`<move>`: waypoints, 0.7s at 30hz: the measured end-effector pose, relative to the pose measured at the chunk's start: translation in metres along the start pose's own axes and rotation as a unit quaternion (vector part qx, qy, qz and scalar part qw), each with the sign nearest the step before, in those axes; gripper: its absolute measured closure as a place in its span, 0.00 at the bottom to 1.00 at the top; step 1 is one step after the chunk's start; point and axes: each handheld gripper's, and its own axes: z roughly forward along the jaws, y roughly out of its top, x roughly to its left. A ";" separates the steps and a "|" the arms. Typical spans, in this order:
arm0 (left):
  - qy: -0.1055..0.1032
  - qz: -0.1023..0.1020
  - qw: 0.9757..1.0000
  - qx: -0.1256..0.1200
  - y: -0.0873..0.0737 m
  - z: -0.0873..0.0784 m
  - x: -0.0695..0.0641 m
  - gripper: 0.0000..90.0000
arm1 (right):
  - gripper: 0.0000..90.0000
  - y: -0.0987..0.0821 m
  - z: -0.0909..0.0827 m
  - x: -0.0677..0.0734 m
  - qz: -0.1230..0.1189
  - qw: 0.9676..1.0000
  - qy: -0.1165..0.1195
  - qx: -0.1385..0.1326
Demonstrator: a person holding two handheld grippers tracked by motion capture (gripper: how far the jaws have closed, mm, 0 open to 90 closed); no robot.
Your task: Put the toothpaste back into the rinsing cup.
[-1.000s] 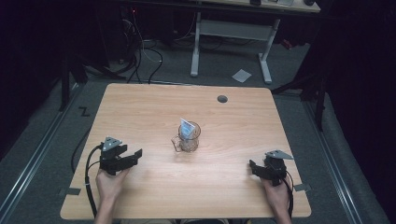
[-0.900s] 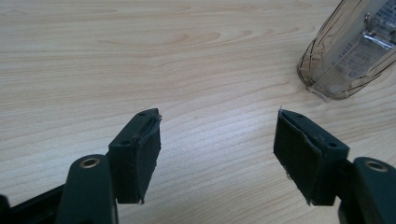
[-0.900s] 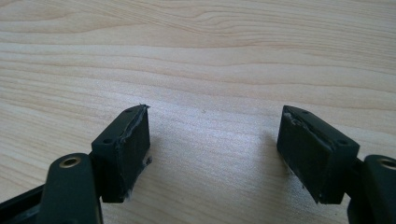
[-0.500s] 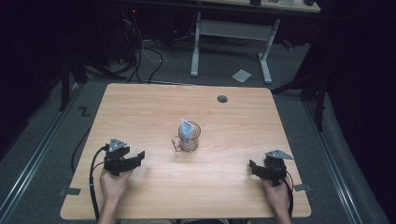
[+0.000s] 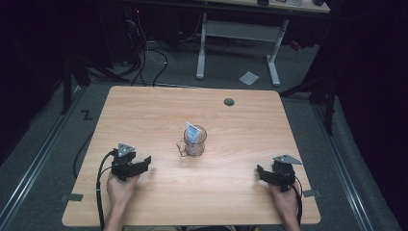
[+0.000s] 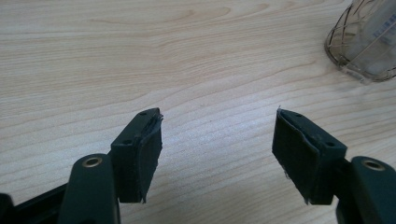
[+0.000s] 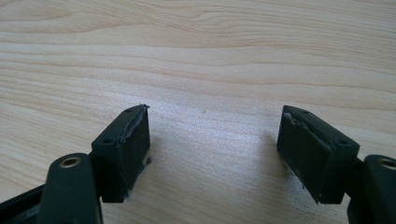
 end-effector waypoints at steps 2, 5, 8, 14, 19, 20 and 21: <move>0.002 0.000 1.000 0.002 -0.001 0.002 0.000 0.37 | 0.28 0.000 0.000 0.000 -0.001 1.000 0.000 0.000; 0.006 -0.001 1.000 0.005 -0.001 0.004 0.001 0.37 | 0.28 0.000 0.000 0.000 0.000 1.000 0.000 0.000; 0.012 -0.002 1.000 0.010 -0.002 0.007 0.002 0.37 | 0.28 0.000 0.000 0.000 0.000 1.000 0.000 0.000; 0.018 -0.008 1.000 0.011 -0.003 0.011 0.003 0.37 | 0.28 0.000 0.000 0.000 0.000 1.000 0.000 0.000; 0.022 -0.009 1.000 0.011 -0.004 0.014 0.004 0.37 | 0.28 0.000 0.000 0.000 0.000 1.000 0.000 0.000; 0.022 -0.009 1.000 0.013 -0.004 0.015 0.004 0.37 | 0.28 0.000 0.000 0.000 0.000 1.000 0.000 0.000; 0.022 -0.009 1.000 0.014 -0.004 0.016 0.004 0.37 | 0.28 0.000 0.000 0.000 0.000 1.000 0.000 0.000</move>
